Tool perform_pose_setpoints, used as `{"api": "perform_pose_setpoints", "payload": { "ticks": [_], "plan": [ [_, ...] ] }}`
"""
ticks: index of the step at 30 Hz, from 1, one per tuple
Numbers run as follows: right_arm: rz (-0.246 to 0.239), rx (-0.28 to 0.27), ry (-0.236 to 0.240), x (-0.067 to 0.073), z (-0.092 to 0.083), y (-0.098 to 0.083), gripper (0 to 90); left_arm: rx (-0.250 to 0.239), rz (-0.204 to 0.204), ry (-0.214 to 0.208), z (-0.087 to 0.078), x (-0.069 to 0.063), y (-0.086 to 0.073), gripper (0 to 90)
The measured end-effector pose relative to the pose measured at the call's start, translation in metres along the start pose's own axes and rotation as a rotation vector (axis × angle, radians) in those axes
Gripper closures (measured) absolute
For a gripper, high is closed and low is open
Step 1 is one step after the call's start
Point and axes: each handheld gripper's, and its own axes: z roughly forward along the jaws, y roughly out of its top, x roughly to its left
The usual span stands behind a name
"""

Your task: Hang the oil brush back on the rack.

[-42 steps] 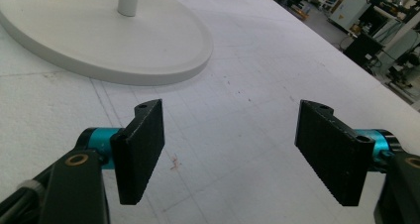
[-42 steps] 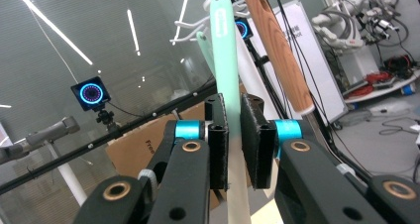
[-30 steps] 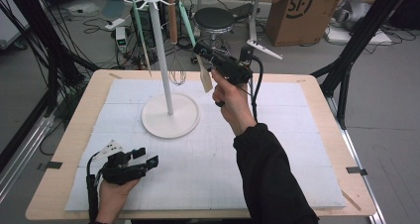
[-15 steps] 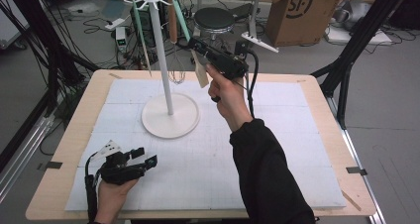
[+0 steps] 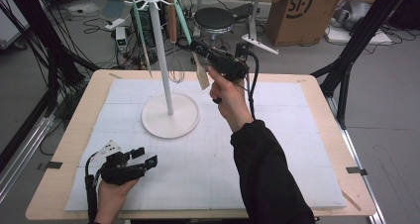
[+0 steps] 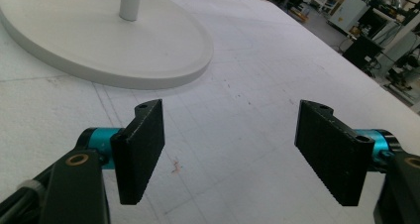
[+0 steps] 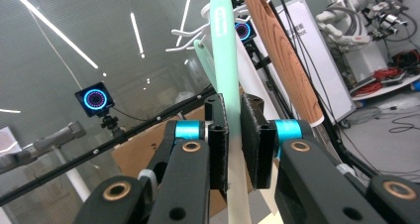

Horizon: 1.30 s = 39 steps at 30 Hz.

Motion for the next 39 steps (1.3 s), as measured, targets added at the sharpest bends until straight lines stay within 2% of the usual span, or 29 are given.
{"api": "perform_pose_setpoints", "payload": {
  "ticks": [6,13,25,32,39],
  "plan": [
    [0.012,0.009,0.011,-0.0015,0.0013,-0.0010,82.5,-0.001,-0.002,0.002,0.0001,0.0002,0.0000,28.0],
    [0.033,-0.010,0.019,-0.0067,0.0014,-0.0004,82.5,-0.004,-0.004,0.002,0.0002,0.0003,-0.0001,28.0],
    [0.048,-0.014,0.027,-0.0078,-0.0001,0.0011,82.8,-0.001,-0.002,0.004,0.0003,0.0003,0.0000,28.0],
    [0.058,-0.010,0.048,-0.0064,0.0040,0.0025,82.8,-0.003,-0.006,0.005,0.0002,0.0004,-0.0001,28.1],
    [0.063,-0.003,0.040,-0.0082,0.0061,0.0003,82.8,-0.006,-0.008,0.003,-0.0009,0.0010,0.0001,28.1]
  ]
}}
